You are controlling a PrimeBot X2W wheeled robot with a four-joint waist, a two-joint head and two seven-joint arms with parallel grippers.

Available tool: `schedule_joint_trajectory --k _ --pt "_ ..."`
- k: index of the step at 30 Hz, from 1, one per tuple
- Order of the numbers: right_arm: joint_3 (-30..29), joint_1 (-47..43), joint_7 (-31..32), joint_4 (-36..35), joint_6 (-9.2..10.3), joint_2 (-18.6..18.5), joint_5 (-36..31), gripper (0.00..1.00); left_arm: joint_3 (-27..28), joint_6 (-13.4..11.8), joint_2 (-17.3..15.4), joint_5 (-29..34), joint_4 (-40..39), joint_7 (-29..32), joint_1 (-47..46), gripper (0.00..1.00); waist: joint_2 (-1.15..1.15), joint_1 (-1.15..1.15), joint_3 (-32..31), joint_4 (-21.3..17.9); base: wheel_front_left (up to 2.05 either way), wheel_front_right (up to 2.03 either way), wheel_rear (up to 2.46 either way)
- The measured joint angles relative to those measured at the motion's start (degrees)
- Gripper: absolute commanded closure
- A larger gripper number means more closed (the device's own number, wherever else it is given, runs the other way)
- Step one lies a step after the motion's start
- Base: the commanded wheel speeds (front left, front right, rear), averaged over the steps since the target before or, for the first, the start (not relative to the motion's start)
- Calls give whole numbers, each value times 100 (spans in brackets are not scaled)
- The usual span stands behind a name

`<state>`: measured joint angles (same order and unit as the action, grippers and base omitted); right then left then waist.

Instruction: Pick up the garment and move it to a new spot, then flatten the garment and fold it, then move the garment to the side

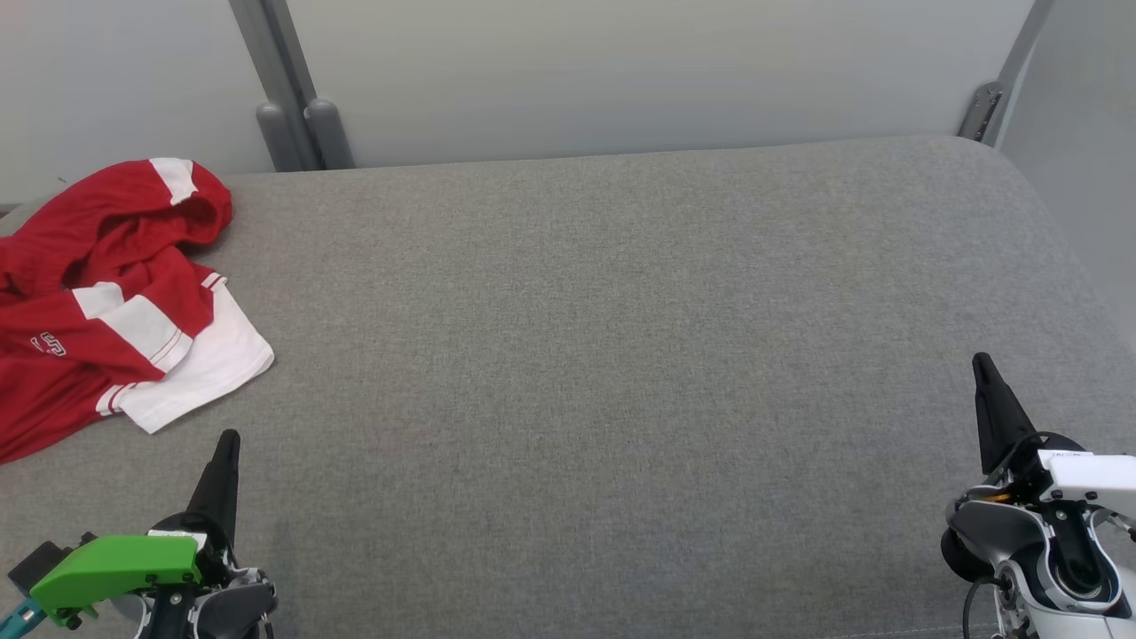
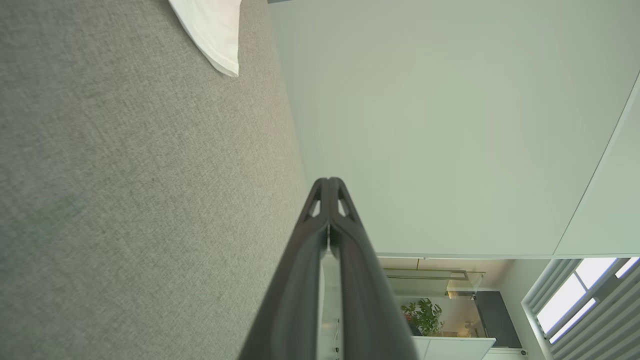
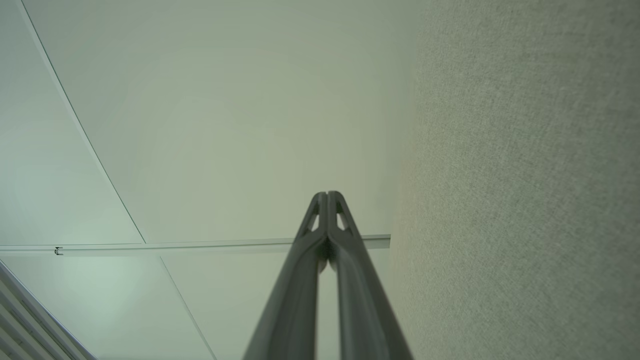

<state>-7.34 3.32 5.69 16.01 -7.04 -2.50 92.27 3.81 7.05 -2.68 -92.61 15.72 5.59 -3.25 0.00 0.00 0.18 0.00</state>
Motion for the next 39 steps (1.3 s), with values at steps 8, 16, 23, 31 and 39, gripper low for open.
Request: schedule_joint_trajectory --k 8,16,23,31,39 --pt "0 0 1 -1 0 1 0 100 1 0 0 0 -1 0 0 100 0 0 0 0 0 0 0" --pt "2 -18 -3 32 1 11 -1 0 -5 -2 5 1 37 -1 13 0 0 0 0 0 0 0 0" --pt "21 -344 -19 310 9 164 -1 0 -58 -8 133 2 299 -4 304 0 0 0 1 -1 0 0 0" --pt "68 -349 -169 188 9 140 -200 0 -174 -7 132 107 193 -67 304 0 0 0 4 3 0 0 0" --pt "218 -387 -331 70 44 -234 -811 0 -386 -7 -4 645 77 -283 304 0 0 0 4 54 0 0 0"
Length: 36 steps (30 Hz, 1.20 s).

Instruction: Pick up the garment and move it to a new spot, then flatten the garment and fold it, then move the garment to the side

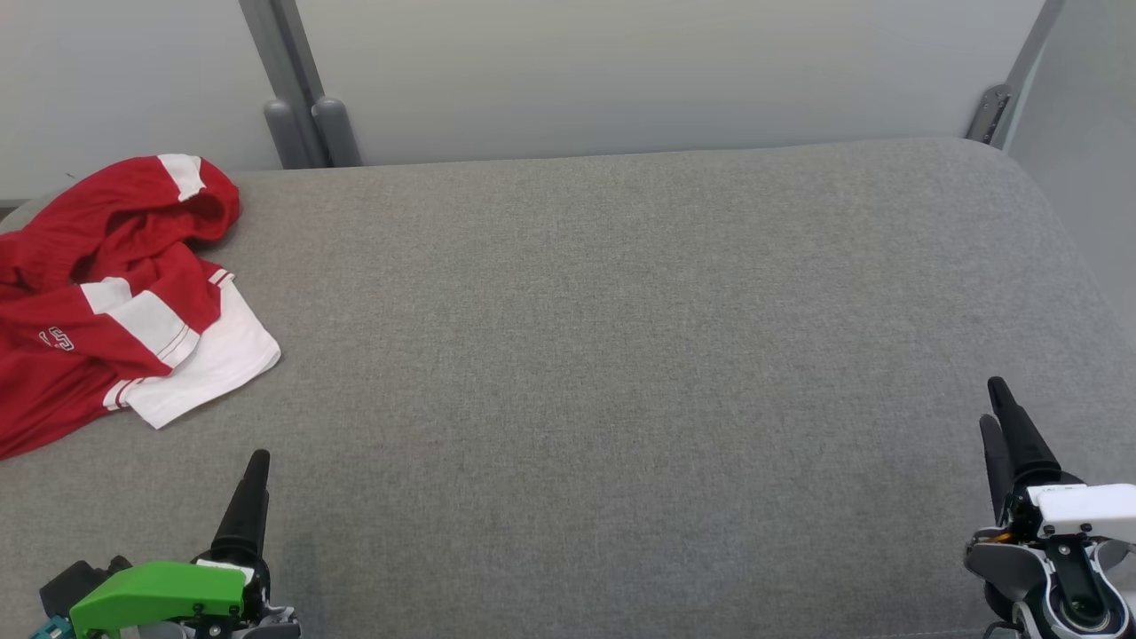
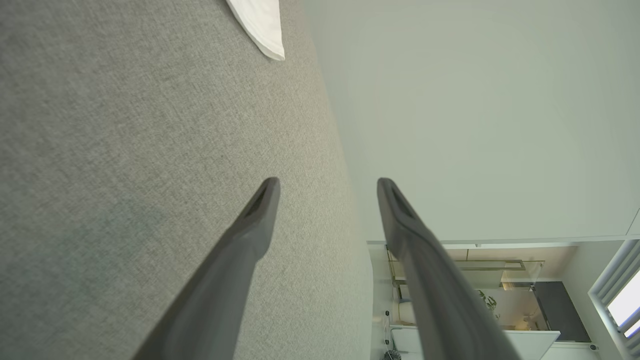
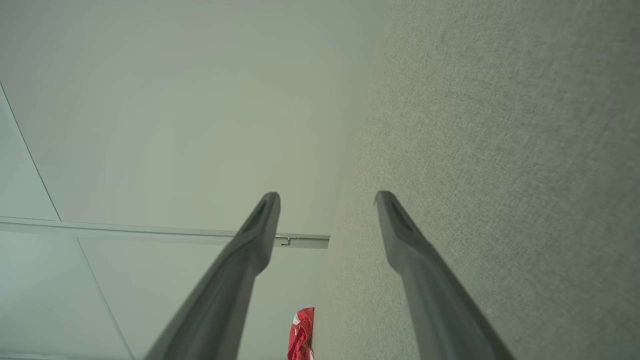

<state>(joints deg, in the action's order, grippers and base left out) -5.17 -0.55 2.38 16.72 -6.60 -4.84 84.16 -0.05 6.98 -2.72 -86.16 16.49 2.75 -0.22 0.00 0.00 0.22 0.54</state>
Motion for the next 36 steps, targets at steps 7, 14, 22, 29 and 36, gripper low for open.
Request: schedule_joint_trajectory --k 7,14,22,29,36 --pt "200 -1 -136 -207 255 -294 -850 0 -215 -22 -101 646 -68 -164 -1 0 0 0 -10 62 0 0 0" --pt "367 -6 -243 -309 352 -301 -1432 0 -371 -114 -155 1053 -110 -290 -2 0 0 0 -26 84 0 0 0" --pt "566 -98 -389 -383 428 -374 -2039 0 -546 -204 -182 1666 -160 -432 -2 0 0 0 -51 99 0 0 0" --pt "711 -119 -506 -439 568 -442 -2577 0 -669 -305 -193 2105 -231 -542 -2 0 0 0 -63 97 0 0 0" --pt "824 -121 -634 -491 643 -533 -3133 0 -791 -399 -230 2730 -353 -670 -4 0 0 0 -56 77 0 0 0"
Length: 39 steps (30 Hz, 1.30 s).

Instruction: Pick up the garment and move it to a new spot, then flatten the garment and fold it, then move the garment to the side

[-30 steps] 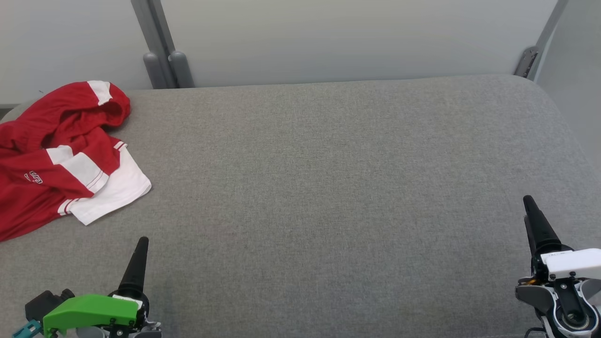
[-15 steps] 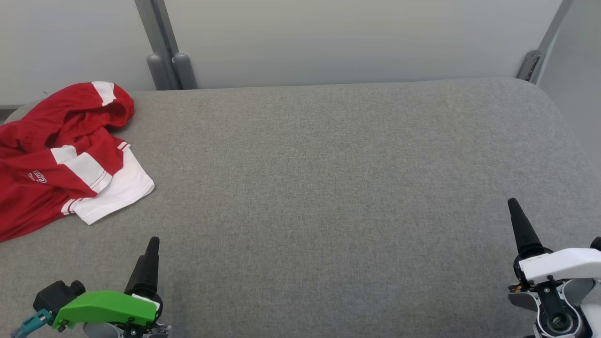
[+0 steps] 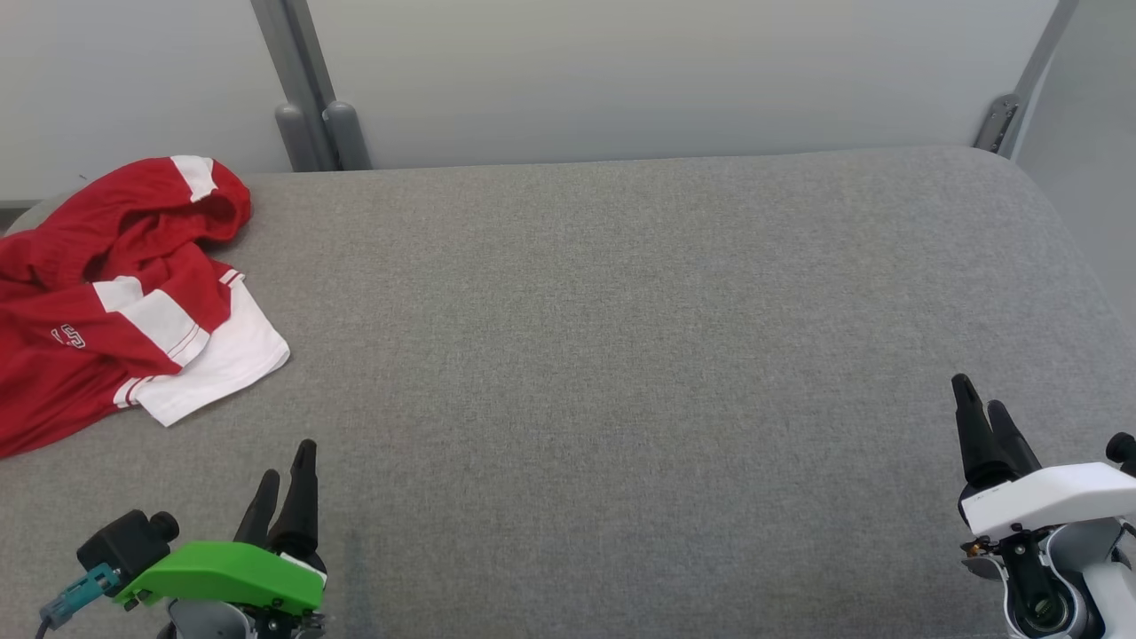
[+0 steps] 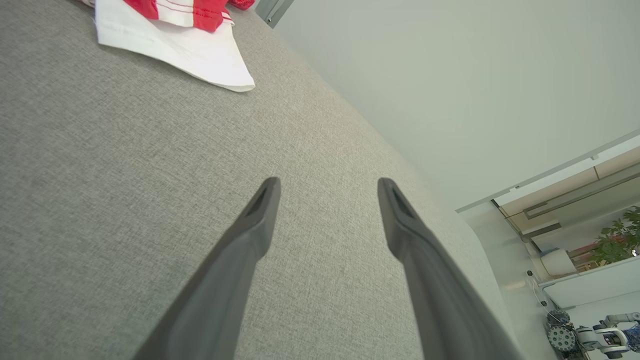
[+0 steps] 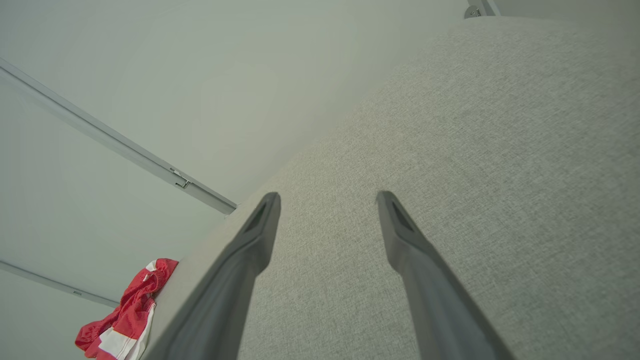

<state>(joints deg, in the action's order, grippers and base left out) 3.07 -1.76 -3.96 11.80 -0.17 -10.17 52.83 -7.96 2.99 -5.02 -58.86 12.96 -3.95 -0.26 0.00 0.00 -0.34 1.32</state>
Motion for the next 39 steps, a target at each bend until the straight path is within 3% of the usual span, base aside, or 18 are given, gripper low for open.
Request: schedule_joint_trajectory --k 39 --pt "542 -95 -697 -229 489 -479 -2751 0 -556 -358 -141 3170 -587 -703 -5 0 0 0 12 109 0 0 0"
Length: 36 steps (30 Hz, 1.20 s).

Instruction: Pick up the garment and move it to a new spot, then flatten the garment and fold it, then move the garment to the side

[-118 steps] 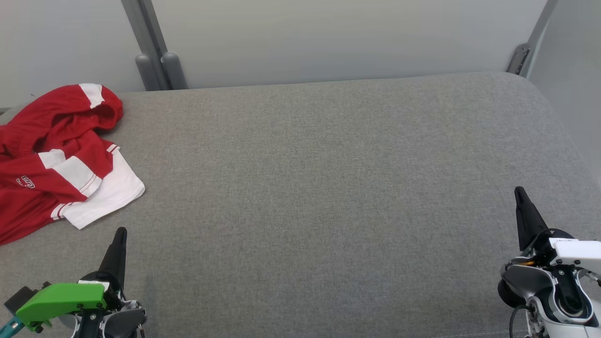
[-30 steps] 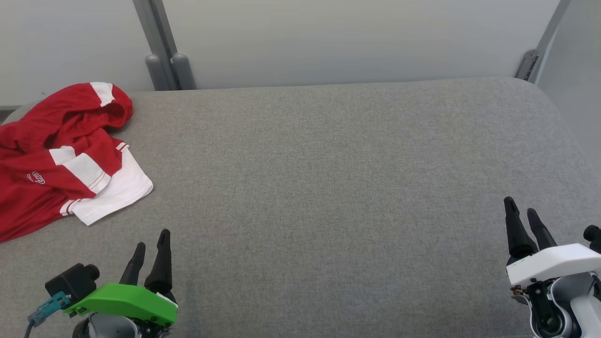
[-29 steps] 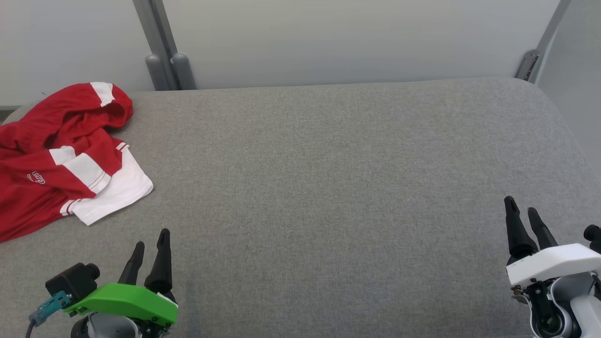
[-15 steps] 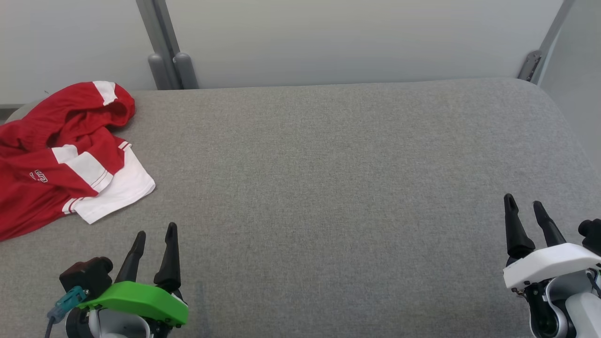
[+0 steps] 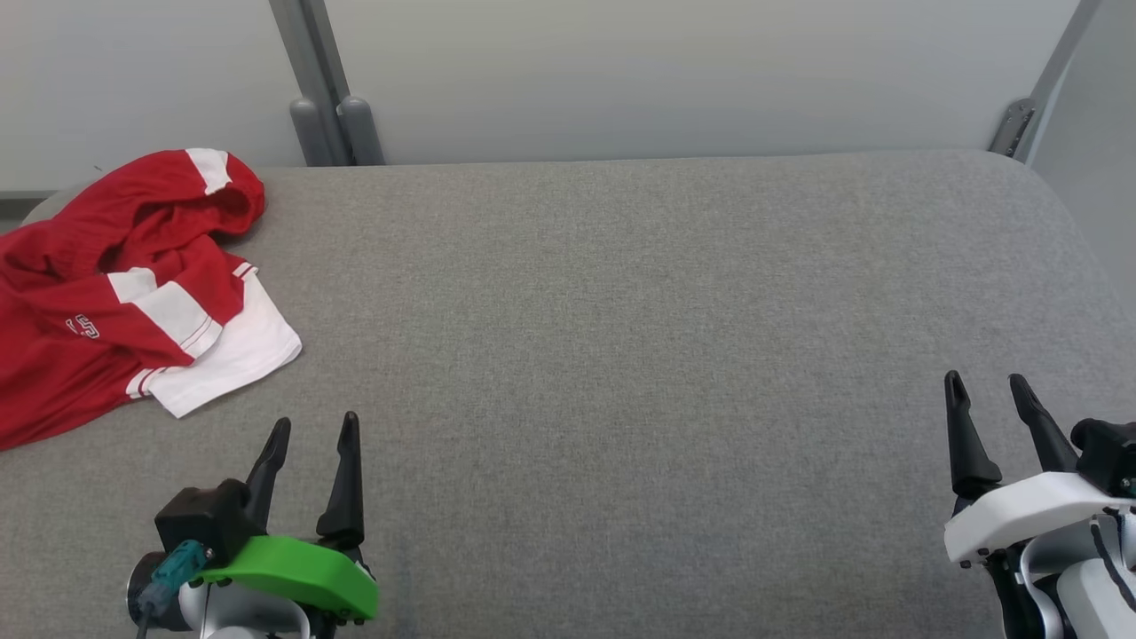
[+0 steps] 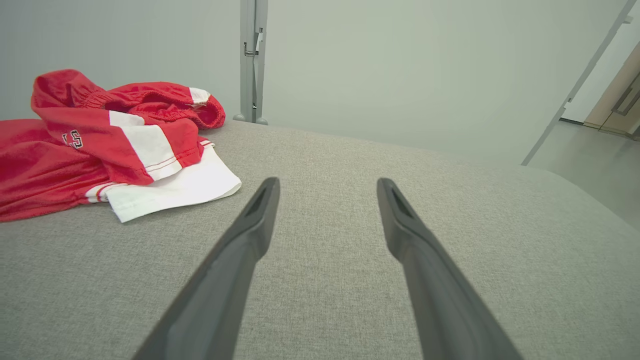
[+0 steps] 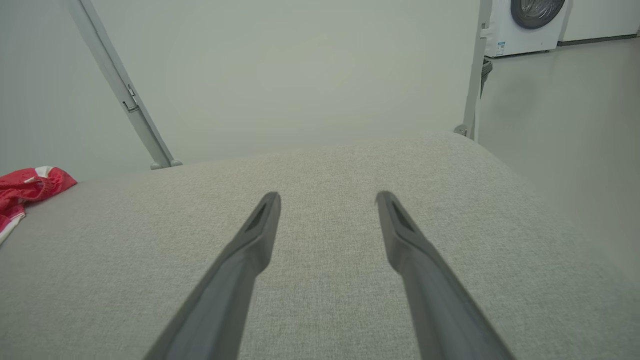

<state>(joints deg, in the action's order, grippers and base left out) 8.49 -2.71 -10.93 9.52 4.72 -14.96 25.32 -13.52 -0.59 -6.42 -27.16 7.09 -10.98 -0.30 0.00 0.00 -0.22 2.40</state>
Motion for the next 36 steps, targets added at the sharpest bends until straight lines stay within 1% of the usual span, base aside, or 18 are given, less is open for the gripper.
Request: schedule_joint_trajectory --k 3,4,11,14,18,27,36 --pt "52 -11 -65 -25 9 -37 -212 0 -49 -1 -1 188 -33 -70 0 0 0 0 2 22 0 0 0" --pt "66 -12 -66 -35 53 -54 -274 0 -67 -1 -3 297 -44 -77 0 0 0 0 3 30 0 0 0" --pt "168 -17 -179 -90 146 -158 -804 0 -168 -3 -18 828 -134 -191 0 0 0 0 6 94 0 0 0" --pt "203 -20 -254 -113 155 -193 -990 0 -207 -10 -47 1096 -169 -278 -1 0 0 0 5 131 0 0 0" --pt "207 -54 -336 -168 227 -279 -1279 0 -342 -9 -49 1417 -192 -327 -8 0 0 0 1 228 0 0 0" --pt "296 -76 -342 -183 226 -290 -1338 0 -324 2 -46 1479 -186 -327 -28 0 0 0 -23 540 0 0 0" --pt "485 -40 -342 -183 87 -253 -1448 0 -181 2 -37 1485 -162 -327 -34 0 0 0 -55 931 0 0 0"
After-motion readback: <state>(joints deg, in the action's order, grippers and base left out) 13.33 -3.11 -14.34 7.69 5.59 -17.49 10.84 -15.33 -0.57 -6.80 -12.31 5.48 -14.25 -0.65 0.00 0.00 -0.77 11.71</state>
